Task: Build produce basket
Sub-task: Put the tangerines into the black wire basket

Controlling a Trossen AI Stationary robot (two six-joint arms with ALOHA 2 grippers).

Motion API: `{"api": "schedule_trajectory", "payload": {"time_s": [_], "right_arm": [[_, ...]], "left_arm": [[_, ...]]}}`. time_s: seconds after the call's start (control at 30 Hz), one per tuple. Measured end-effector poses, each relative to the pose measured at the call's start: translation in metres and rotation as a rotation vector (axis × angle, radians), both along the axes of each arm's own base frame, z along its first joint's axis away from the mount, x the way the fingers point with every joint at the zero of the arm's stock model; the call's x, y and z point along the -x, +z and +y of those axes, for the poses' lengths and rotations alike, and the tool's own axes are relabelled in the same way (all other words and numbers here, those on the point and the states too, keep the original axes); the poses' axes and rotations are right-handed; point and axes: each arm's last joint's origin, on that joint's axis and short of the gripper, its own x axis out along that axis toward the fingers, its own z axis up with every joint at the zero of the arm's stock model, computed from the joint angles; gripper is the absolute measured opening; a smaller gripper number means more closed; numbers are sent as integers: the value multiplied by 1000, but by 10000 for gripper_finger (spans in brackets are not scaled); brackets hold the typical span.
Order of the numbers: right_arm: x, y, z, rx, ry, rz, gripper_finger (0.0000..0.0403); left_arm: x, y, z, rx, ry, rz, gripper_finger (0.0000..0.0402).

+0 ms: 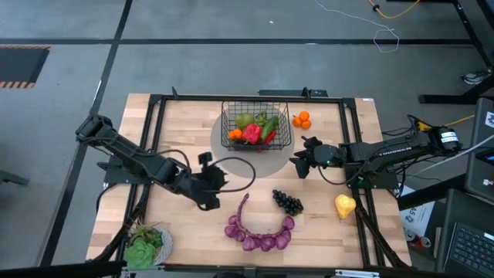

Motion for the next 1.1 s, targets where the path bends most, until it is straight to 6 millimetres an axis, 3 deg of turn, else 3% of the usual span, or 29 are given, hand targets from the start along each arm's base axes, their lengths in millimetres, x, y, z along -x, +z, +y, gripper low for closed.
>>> {"api": "schedule_trajectory", "payload": {"time_s": [0.2, 0.33, 0.47, 0.57, 0.7, 0.83, 1.1], "right_arm": [[0, 0, 0, 2, 1, 1, 181], [0, 0, 0, 2, 1, 0, 181], [0, 0, 0, 1, 1, 1, 181], [0, 0, 0, 1, 1, 2, 181], [0, 0, 0, -1, -1, 4, 181], [0, -1, 0, -17, -18, 2, 181], [-1, 2, -2, 86, 21, 4, 181]], "left_arm": [[9, -9, -3, 245, 55, 102, 111], [6, -8, 0, 284, 72, 80, 111], [-6, -10, 0, 351, 51, 52, 111], [-21, -26, -5, 419, -21, 108, 110], [-34, -45, -12, 404, -62, 148, 110], [-44, -54, -3, 358, -21, 138, 110], [-38, -44, 9, 390, -8, 155, 110]]}}
